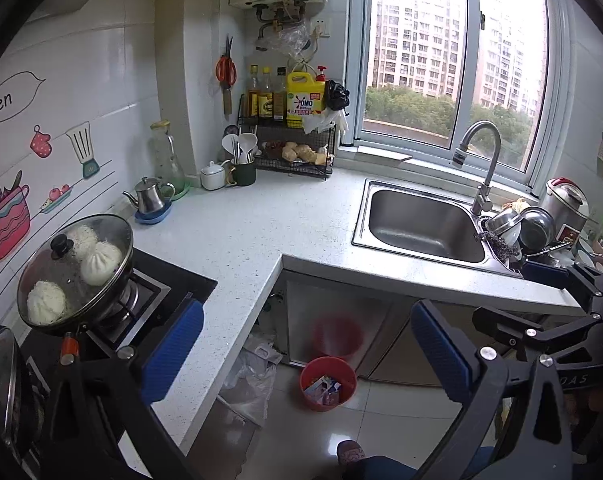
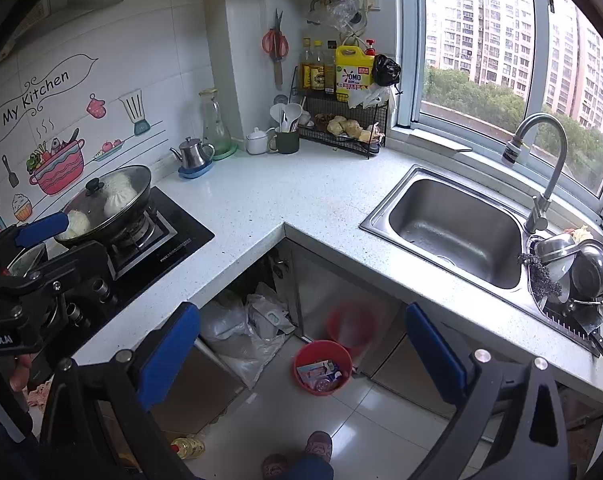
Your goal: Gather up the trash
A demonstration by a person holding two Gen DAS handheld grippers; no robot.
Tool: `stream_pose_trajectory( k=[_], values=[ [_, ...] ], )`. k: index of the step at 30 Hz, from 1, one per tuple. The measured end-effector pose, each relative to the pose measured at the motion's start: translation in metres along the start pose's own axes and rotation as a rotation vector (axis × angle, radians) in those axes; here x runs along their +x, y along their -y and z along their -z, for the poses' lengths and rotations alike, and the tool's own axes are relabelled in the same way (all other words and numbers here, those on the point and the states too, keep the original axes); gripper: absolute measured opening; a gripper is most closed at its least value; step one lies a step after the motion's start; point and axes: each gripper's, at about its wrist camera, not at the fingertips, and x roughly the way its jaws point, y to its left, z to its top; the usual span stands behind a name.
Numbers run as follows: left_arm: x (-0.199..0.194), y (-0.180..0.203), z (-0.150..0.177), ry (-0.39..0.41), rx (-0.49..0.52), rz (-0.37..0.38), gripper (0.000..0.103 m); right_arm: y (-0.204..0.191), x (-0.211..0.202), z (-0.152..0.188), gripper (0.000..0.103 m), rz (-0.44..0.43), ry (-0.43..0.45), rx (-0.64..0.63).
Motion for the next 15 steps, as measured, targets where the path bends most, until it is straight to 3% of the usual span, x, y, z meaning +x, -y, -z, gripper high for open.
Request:
stream_pose_trajectory(
  k=[15],
  values=[
    [-0.0079, 0.0092, 0.0064, -0.002, -0.006, 0.01, 0.103, 0.0021, -0.0077, 0.0041, 0.102, -0.008, 0.009, -0.007]
  ],
)
